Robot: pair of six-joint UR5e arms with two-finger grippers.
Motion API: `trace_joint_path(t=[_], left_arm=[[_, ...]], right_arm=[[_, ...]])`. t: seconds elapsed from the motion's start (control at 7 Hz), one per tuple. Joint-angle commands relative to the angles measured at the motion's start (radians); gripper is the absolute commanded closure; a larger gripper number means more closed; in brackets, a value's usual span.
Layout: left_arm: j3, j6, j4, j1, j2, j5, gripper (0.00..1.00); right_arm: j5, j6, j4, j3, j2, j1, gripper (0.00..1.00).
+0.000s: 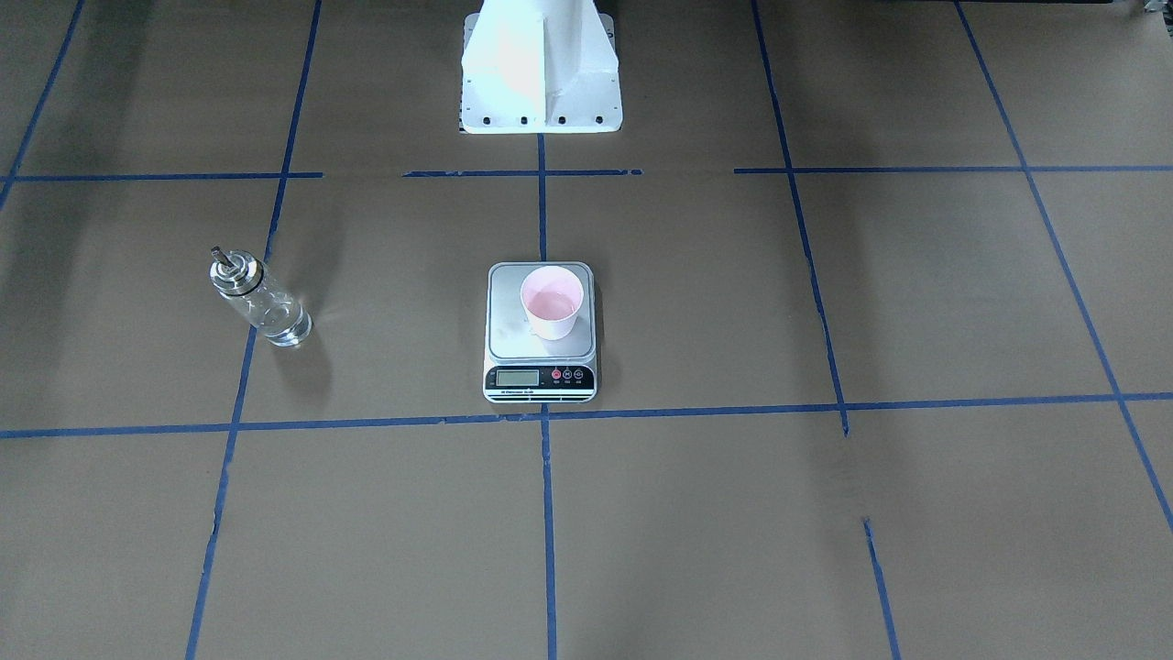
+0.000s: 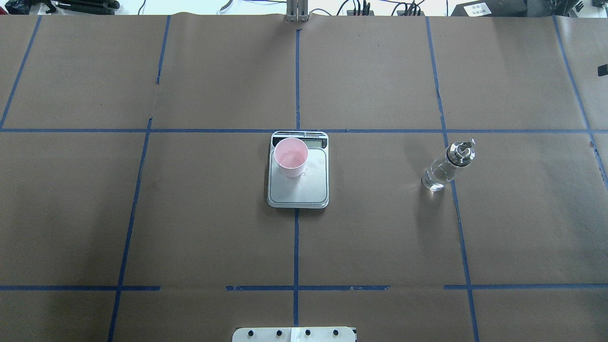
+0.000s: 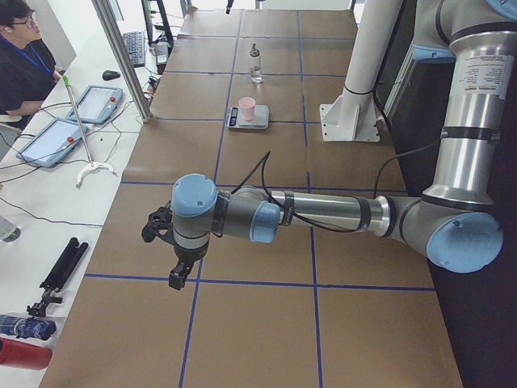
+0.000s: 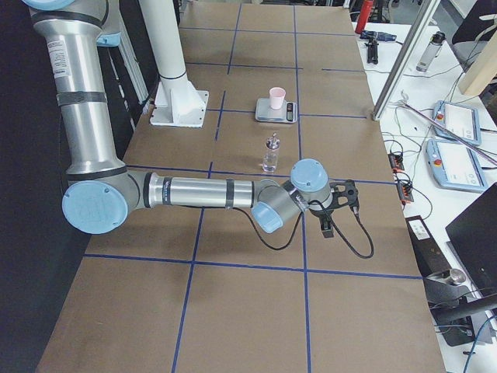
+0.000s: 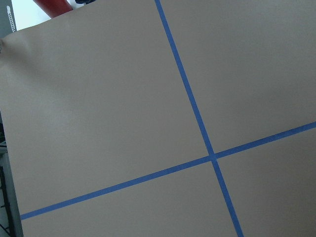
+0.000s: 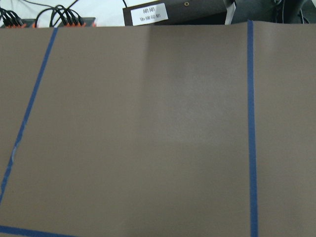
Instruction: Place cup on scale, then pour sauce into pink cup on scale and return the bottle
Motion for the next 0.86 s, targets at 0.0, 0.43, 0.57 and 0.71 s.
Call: trace_joint_path(t=[0.0, 0.43, 0.57, 0.71], left_arm=[[0.002, 0.002, 0.0, 0.0, 0.002, 0.0, 0.0], [0.014, 0.002, 0.0, 0.0, 0.002, 0.003, 0.0], [0.014, 0.0, 0.0, 0.0, 0.009, 0.005, 0.0], [0.014, -0.002, 0.009, 0.0, 0.009, 0.002, 0.0]], right_arm=[[0.046, -0.153, -0.281, 0.069, -0.004, 0.093, 0.0], [-0.015, -0.435, -0.527, 0.088, -0.063, 0.066, 0.0], [-0.079, -0.461, -0.617, 0.105, -0.069, 0.07, 0.0], [-0.156, -0.468, -0.635, 0.135, -0.102, 0.07, 0.0]])
